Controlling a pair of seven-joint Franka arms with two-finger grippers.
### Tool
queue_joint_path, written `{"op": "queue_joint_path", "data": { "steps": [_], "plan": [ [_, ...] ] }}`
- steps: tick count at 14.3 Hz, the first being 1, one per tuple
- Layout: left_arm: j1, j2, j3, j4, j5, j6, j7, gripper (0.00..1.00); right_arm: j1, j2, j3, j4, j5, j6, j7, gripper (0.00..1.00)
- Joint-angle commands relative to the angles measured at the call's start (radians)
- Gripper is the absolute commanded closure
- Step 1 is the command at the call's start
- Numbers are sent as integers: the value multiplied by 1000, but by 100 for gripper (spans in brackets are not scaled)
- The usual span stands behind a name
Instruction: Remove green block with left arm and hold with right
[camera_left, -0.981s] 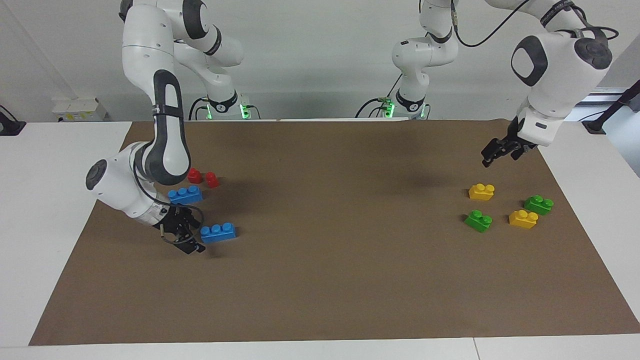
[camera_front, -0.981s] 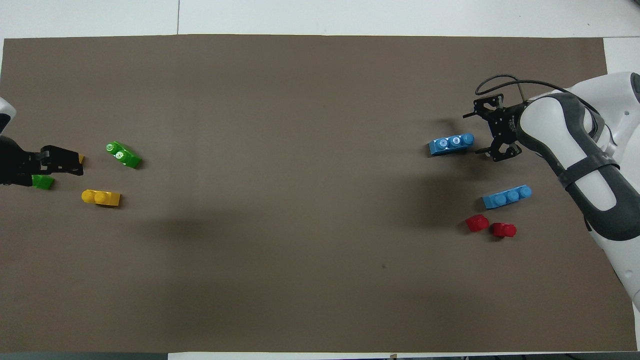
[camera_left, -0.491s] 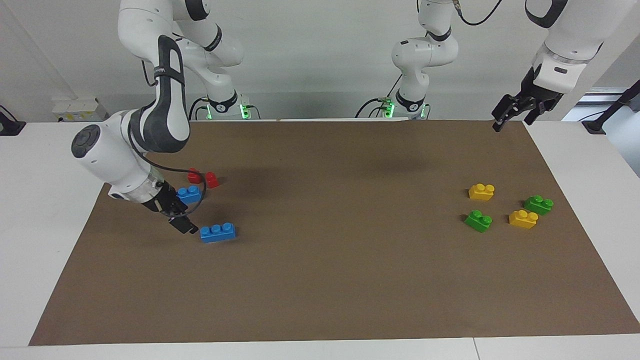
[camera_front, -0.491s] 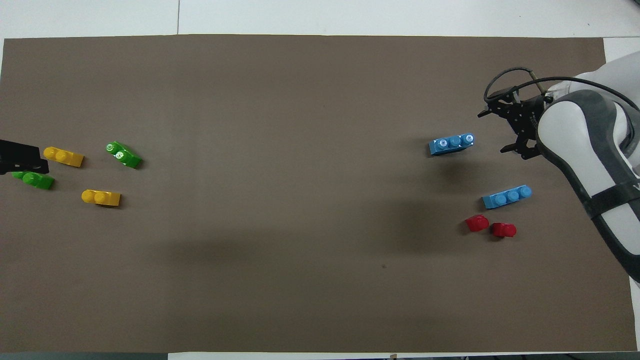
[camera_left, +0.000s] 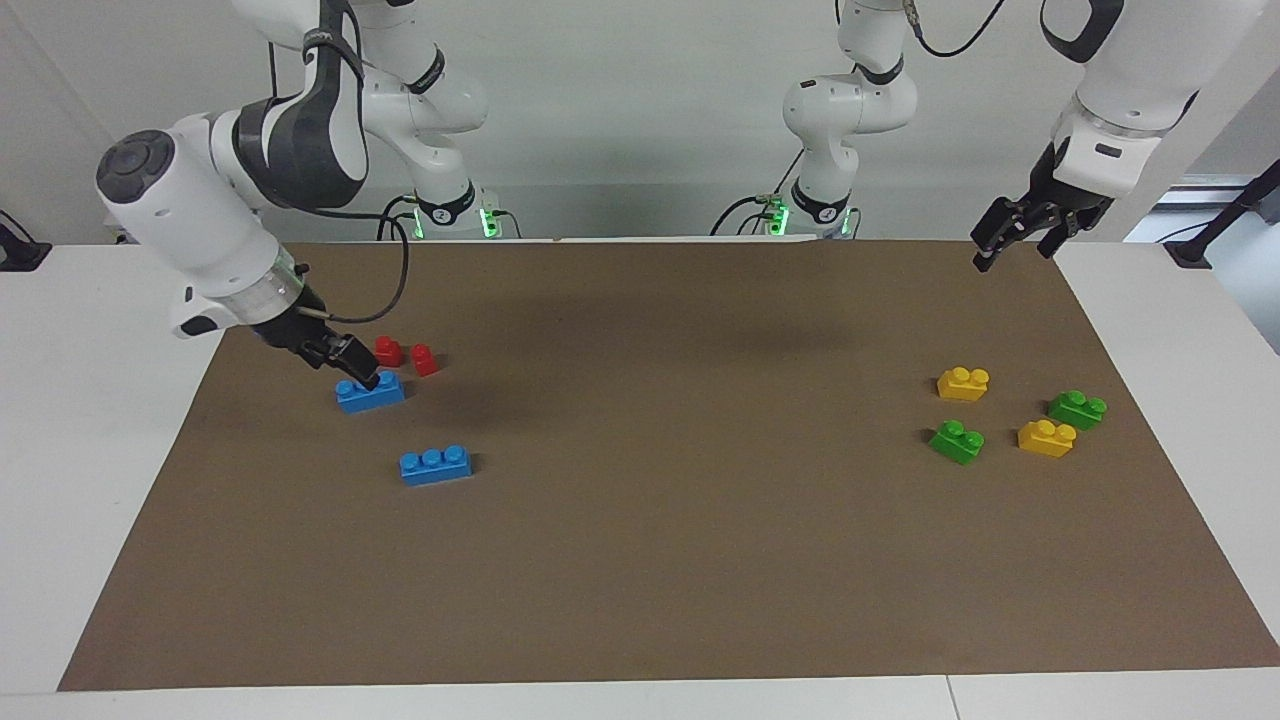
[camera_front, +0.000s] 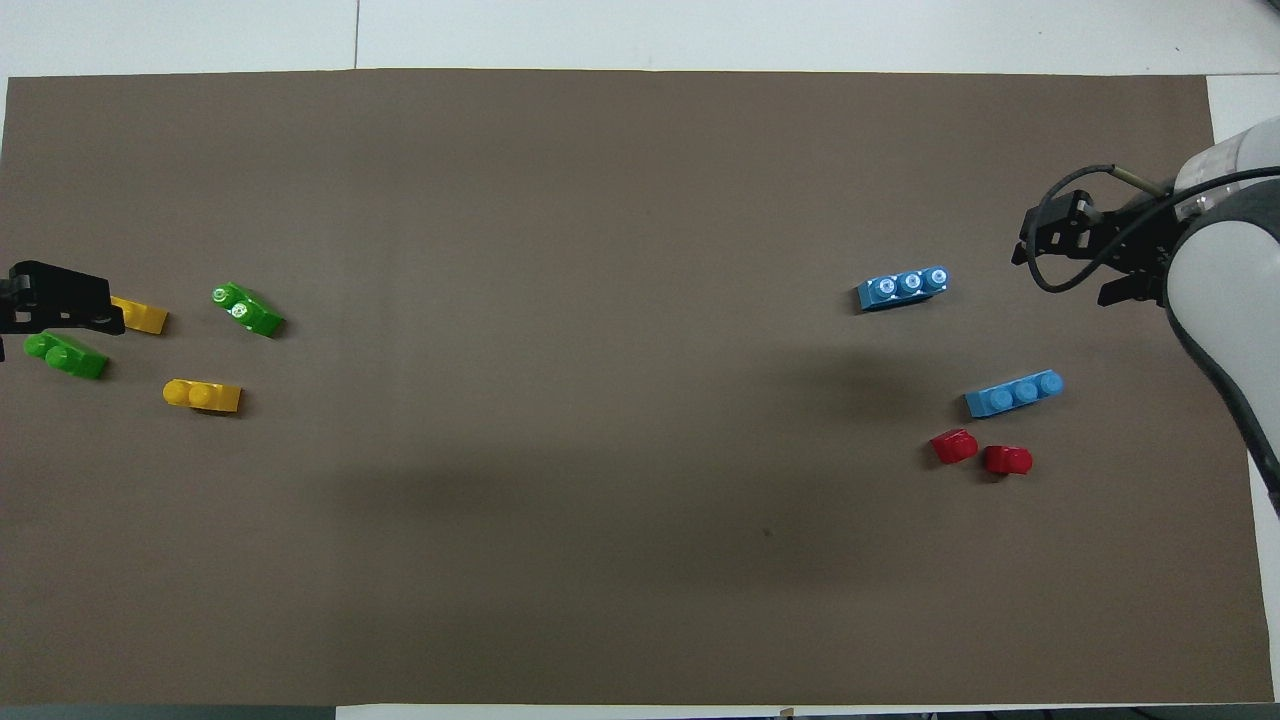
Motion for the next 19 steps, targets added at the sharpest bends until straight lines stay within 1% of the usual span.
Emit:
{"op": "queue_joint_path", "data": {
  "steps": [1,2,4,6,9,10,13,19],
  "plan": [
    [-12,13,4,26,4,-46,32,0,27,-61,5,-7,-66,-37,-141,0],
    [-11,15,6,28,10,-47,112,0,38,-74,5,-5,-98,-38,-174,0],
    [-8,15,6,29,10,-49,137,0,40,-104,5,-5,-114,-64,-235,0],
    [-6,13,6,29,9,-47,140,0,40,-127,5,4,-114,-115,-248,0],
    [-9,12,6,31,7,-46,146,0,38,-92,4,128,-116,-268,-263,0],
    [-9,12,6,31,7,-46,148,0,34,-87,4,145,-117,-296,-263,0],
    [-11,10,6,29,6,-46,157,0,35,-87,4,147,-119,-315,-261,0],
    [-8,10,6,28,1,-41,162,0,23,-75,4,168,-149,-282,-263,0]
  ]
}}
